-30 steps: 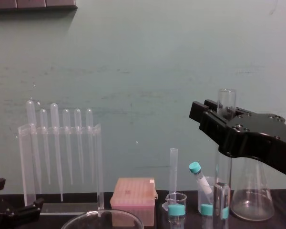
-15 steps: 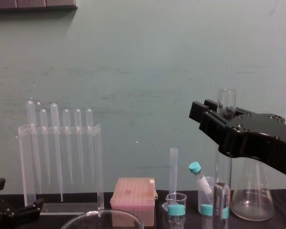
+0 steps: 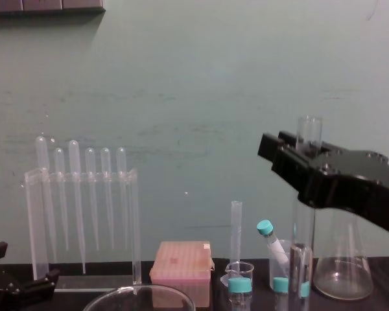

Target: Hold the test tube with one hand and immerse one end into the beaker, then return it to the test tube rack.

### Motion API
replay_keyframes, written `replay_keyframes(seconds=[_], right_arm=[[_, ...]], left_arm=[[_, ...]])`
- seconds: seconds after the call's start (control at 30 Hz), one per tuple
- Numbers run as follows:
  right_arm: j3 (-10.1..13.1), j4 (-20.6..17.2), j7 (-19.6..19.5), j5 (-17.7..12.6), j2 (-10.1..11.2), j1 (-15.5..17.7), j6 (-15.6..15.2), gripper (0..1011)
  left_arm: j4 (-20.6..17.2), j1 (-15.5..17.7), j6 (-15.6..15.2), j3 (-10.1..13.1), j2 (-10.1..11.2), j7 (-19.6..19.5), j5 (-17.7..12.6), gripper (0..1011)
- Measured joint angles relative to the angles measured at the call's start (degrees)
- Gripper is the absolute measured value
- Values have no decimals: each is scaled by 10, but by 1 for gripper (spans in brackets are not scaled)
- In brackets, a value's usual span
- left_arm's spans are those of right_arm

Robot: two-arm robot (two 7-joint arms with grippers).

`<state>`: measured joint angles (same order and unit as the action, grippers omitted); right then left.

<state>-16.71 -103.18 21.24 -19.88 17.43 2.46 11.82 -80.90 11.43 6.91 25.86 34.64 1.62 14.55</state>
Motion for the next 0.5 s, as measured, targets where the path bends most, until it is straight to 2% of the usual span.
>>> replay_keyframes(seconds=[0.27, 0.5], right_arm=[[-3, -11, 13, -9, -1, -22, 9, 210], [-16, -15, 32, -18, 1, -62, 9, 211]], left_arm=[[0, 0, 0, 0, 0, 0, 0, 1000], [0, 0, 0, 0, 0, 0, 0, 1000]])
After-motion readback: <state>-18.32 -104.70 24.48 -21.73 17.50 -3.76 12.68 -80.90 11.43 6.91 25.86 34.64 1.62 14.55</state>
